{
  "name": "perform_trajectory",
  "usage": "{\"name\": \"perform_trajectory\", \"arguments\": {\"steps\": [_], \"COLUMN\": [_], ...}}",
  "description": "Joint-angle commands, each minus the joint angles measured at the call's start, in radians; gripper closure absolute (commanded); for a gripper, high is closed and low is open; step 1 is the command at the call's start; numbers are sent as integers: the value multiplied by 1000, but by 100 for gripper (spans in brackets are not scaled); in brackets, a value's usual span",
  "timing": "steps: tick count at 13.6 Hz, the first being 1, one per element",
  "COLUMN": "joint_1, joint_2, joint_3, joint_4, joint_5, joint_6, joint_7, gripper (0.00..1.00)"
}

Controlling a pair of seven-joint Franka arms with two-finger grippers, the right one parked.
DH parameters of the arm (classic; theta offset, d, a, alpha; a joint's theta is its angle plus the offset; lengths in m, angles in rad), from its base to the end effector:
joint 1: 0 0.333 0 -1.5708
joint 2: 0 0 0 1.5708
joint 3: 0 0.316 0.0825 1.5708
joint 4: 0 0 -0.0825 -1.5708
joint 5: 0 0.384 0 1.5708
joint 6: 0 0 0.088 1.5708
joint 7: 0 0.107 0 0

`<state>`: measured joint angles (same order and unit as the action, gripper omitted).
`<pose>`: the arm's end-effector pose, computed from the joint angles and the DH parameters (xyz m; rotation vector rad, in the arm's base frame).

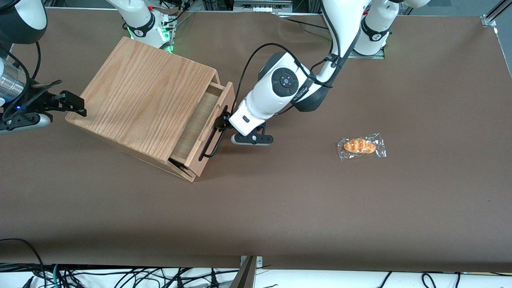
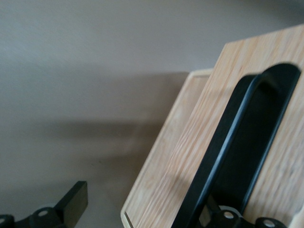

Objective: Open top drawer with left arm
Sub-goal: 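Pull the handle with the left gripper, sliding the drawer out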

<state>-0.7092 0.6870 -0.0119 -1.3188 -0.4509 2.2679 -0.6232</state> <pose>0.5657 -0.5091 0.3599 2.6700 0.2044 -0.0554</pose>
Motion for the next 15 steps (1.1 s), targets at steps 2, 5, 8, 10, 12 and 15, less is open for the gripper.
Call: {"name": "perform_trajectory", "arguments": {"steps": [2,5,8,10,12,15], "joint_1": [56,89,109,125,143,160], "joint_2": [8,8,8,8,6,6], "joint_3": [7,7,6,6,6,4], "joint_4": [21,21,21,21,23,23], "joint_5": [44,44,44,44,44,43], "joint_6": [-21,-21,-21,-22,-40,-48], "joint_7": [-16,-13,-13,-12,-10,-6], "gripper": [0,0,0,0,0,0]}}
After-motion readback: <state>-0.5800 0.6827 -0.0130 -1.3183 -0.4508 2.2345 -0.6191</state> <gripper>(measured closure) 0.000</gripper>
